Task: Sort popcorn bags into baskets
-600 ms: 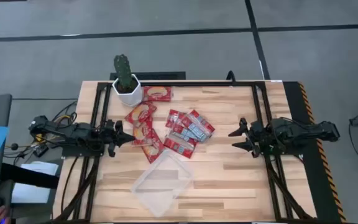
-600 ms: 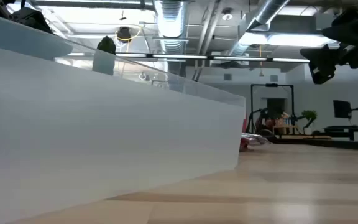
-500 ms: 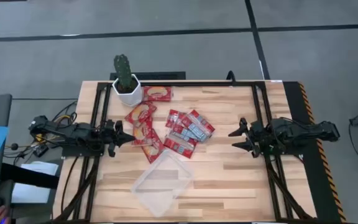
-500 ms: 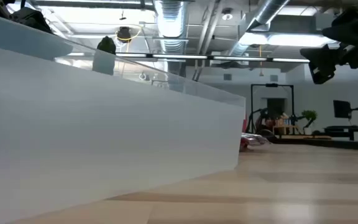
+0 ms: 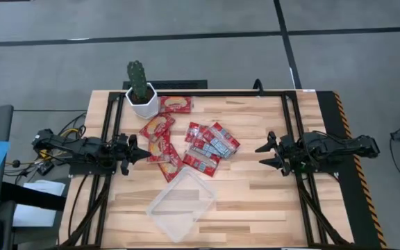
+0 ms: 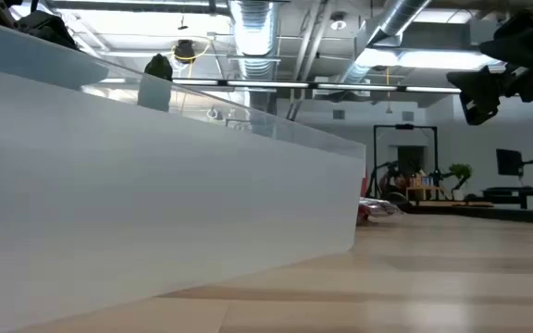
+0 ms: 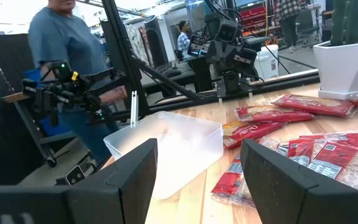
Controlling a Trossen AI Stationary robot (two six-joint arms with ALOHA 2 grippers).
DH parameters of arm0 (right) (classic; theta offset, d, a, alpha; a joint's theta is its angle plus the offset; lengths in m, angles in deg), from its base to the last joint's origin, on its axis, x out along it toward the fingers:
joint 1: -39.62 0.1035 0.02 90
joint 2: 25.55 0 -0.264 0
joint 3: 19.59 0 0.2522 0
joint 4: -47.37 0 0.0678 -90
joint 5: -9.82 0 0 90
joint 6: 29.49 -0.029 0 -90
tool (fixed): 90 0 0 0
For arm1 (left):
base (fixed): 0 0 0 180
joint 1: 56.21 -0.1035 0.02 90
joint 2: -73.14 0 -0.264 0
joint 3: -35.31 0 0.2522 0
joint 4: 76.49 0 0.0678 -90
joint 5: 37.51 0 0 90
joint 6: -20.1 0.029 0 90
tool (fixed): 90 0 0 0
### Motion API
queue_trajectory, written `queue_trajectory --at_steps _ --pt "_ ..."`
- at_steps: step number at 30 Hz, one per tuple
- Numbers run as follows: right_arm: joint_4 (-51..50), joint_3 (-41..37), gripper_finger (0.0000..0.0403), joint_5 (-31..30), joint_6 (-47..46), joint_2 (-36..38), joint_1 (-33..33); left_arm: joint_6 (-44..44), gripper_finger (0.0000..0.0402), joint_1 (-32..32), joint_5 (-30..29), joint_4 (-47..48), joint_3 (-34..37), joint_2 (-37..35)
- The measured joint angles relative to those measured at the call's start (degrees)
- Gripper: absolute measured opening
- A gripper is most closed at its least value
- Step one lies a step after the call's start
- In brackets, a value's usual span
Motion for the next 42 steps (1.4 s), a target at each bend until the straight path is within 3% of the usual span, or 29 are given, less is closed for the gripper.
queue_trajectory --at_steps 24,28,32,42 --pt "0.01 -0.02 0.0255 0.00 0.00 0.00 -0.01 0.00 0.0002 0.01 -0.08 0.00 0.01 0.00" --pt "0.00 -0.01 0.0255 0.00 0.00 -0.01 -0.01 0.31 0.0002 -0.01 -6.95 -0.44 -0.06 0.02" --pt "0.01 0.00 0.0255 0.00 0.00 -0.01 -0.01 -4.89 0.0002 -0.05 -11.26 0.22 -0.44 0.02" --pt "-0.01 -0.01 0.0255 -0.01 0.23 -0.01 -0.02 -7.91 0.0002 -0.03 -11.79 0.46 -0.66 0.00"
